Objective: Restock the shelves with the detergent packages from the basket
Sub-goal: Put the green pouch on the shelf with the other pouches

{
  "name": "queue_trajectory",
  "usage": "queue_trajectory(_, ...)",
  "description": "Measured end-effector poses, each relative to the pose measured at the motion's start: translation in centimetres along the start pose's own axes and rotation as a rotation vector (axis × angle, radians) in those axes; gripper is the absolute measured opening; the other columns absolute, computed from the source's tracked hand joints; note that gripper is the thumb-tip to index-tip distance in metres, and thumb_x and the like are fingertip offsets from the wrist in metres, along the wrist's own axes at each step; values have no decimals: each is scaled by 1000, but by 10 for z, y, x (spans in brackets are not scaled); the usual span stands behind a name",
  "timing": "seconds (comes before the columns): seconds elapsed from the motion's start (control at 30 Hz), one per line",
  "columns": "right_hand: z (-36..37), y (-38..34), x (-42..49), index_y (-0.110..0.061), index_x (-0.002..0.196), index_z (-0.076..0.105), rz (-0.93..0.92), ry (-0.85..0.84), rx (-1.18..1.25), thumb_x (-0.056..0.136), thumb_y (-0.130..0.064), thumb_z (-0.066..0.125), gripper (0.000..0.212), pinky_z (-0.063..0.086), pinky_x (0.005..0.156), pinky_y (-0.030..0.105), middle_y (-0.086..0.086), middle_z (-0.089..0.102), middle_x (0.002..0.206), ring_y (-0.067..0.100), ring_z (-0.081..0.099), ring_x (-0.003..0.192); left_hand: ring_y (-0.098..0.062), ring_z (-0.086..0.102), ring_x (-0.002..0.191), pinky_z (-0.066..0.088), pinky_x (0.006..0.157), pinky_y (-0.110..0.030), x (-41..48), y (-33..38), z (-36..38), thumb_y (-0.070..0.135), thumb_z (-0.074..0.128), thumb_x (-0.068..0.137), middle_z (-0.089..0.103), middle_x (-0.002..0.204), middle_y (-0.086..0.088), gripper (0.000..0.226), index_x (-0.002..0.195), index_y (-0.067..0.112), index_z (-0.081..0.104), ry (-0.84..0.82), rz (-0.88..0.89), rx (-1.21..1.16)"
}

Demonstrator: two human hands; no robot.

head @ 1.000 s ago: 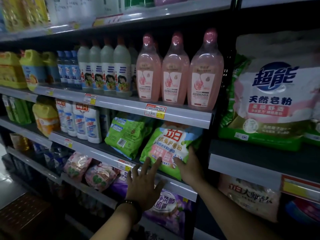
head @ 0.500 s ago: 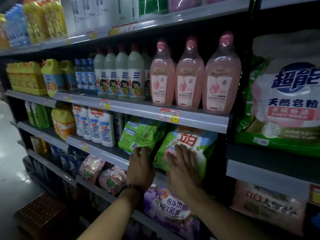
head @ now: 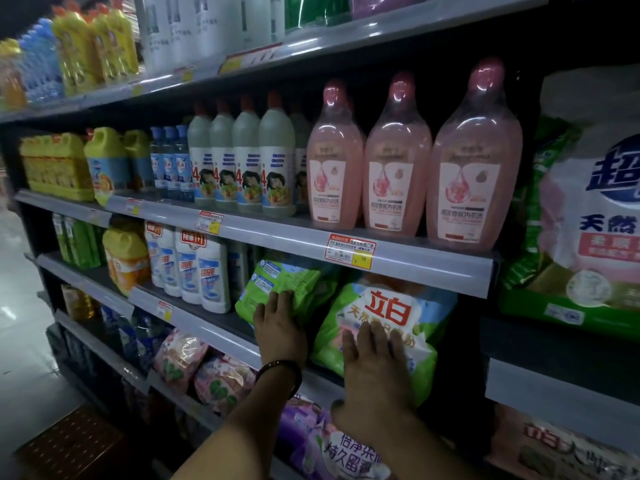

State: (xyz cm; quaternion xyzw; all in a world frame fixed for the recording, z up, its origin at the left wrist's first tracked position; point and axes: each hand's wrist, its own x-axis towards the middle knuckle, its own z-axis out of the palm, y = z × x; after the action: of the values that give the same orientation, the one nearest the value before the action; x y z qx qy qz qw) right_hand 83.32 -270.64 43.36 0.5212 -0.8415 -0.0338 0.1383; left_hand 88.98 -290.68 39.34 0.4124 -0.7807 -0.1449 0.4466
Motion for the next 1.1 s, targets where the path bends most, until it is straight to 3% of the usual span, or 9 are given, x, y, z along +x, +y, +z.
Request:
queue_trajectory(0.13, -2, 3, -1, -13, 168, -3, -19, -44, 47, 80, -69, 60, 122, -7, 128, 62, 21, -1, 175, 43, -6, 161, -41, 59, 91, 49, 78, -44, 1, -17, -32, 9, 75, 84, 68, 99, -12, 33, 112, 18, 61, 94, 94, -70)
queue_trajectory(0.27, -12, 10, 2, -25, 168, 14, -27, -85, 230, 77, -69, 64, 113, -4, 131, 54, 14, 1, 176, 35, -5, 163, -38, 60, 90, 51, 76, -45, -9, -10, -75, 14, 78, 87, 67, 102, -11, 32, 115, 19, 62, 98, 180, -47)
queue_trajectory(0.47, -20, 2, -21, -34, 129, 61, 108, 112, 906, 82, -41, 65, 47, 50, 108, 37, -8, 66, 134, 17, 61, 129, -30, 64, 92, 50, 71, -38, -57, 12, -150, 13, 78, 82, 69, 103, -4, 39, 115, 23, 61, 9, 232, -33)
queue_trajectory(0.53, -17, -15, -35, -30, 124, 64, 141, 172, 1058, 84, -35, 66, 41, 53, 100, 34, -8, 71, 125, 14, 65, 120, -20, 60, 86, 42, 69, -32, -83, 28, -177, 27, 67, 83, 68, 95, 2, 32, 115, 19, 65, 57, 168, -168)
queue_trajectory(0.63, -17, -33, -60, -24, 130, 63, 173, 146, 1362, 94, -33, 71, 37, 52, 90, 18, -11, 73, 120, 5, 69, 114, -15, 56, 79, 33, 65, -23, -115, 37, -211, 0, 61, 91, 63, 85, 14, 25, 109, 17, 67, 107, 47, -295)
queue_trajectory(0.73, -22, -42, -85, -36, 145, 54, 261, -44, 1635, 84, -52, 78, 67, 55, 98, 34, -12, 71, 130, 8, 68, 117, -14, 69, 85, 52, 75, -22, -135, 23, -237, 4, 69, 95, 73, 85, 7, 24, 95, 28, 70, 38, -154, -479)
queue_trajectory(0.9, -29, -53, -116, -30, 135, 62, 370, -267, 2016, 79, -38, 74, 58, 47, 80, 37, 4, 76, 94, 25, 66, 88, -33, 77, 88, 66, 77, -45, -167, 20, -278, 7, 66, 99, 82, 97, -11, 17, 106, 19, 76, -105, -504, -940)
queue_trajectory(1.0, -34, -60, -128, -3, 131, 68, 327, -379, 2129, 69, -49, 86, 79, 53, 89, 47, 21, 71, 116, 40, 67, 104, -40, 76, 90, 62, 87, -59, -172, 6, -289, 13, 66, 99, 79, 105, -21, 19, 115, 13, 76, -218, -628, -1022)
queue_trajectory(1.1, -57, -61, -137, -6, 132, 69, 239, -468, 2188, 81, -43, 84, 65, 55, 100, 56, 25, 73, 128, 45, 72, 113, -35, 77, 81, 64, 76, -50, -174, -2, -296, 16, 60, 102, 79, 103, -19, 25, 124, 16, 71, -269, -720, -1112)
